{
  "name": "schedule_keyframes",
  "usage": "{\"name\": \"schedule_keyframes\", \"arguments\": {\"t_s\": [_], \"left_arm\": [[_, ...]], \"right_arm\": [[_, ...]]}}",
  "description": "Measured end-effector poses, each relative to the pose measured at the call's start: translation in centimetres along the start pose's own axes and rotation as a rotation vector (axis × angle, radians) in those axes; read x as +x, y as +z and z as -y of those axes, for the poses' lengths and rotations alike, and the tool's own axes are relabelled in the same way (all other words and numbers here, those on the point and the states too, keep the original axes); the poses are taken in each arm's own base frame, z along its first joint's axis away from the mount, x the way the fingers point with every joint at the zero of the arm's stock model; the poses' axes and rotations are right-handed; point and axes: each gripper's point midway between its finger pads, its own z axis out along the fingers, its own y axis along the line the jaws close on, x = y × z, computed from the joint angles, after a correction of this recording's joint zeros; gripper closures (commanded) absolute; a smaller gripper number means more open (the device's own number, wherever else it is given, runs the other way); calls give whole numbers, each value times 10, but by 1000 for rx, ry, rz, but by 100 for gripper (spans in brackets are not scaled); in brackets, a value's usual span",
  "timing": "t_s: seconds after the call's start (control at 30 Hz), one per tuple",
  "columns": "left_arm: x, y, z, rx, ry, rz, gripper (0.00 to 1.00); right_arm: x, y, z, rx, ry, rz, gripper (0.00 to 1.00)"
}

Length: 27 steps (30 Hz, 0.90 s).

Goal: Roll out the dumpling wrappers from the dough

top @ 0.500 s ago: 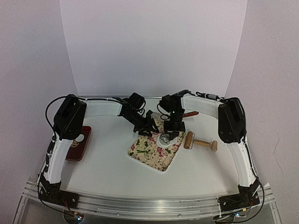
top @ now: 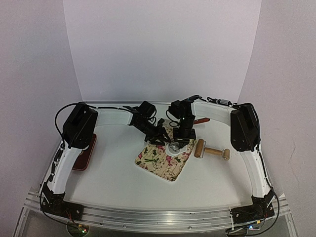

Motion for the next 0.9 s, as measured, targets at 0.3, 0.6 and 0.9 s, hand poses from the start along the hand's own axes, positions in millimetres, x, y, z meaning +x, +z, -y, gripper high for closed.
{"name": "schedule_keyframes", "arguments": {"t_s": [0.3,0.6,0.9], "left_arm": [[3,2,-3,-10,16,-14,67],[7,6,-4,-28,49,-28,73],[6,7,-3,-70,96,-28,82]], "right_arm": [[0,1,0,2,-3,-3,100],[0,1,0,3,-3,-6,100],[0,1,-1,1,-6,-8,100]]}}
